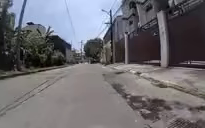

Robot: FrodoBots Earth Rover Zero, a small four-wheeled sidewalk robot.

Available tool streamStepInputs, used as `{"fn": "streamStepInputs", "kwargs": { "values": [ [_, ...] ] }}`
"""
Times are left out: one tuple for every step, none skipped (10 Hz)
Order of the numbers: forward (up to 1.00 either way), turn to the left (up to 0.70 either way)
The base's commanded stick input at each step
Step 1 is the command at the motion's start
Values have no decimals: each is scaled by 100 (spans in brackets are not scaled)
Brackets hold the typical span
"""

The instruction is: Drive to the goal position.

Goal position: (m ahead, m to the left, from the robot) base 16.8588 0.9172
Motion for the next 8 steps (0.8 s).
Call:
{"fn": "streamStepInputs", "kwargs": {
  "values": [
    [100,-4],
    [100,-34],
    [100,-40],
    [100,-38],
    [100,-24],
    [100,-11],
    [100,-5],
    [100,-3]
  ]
}}
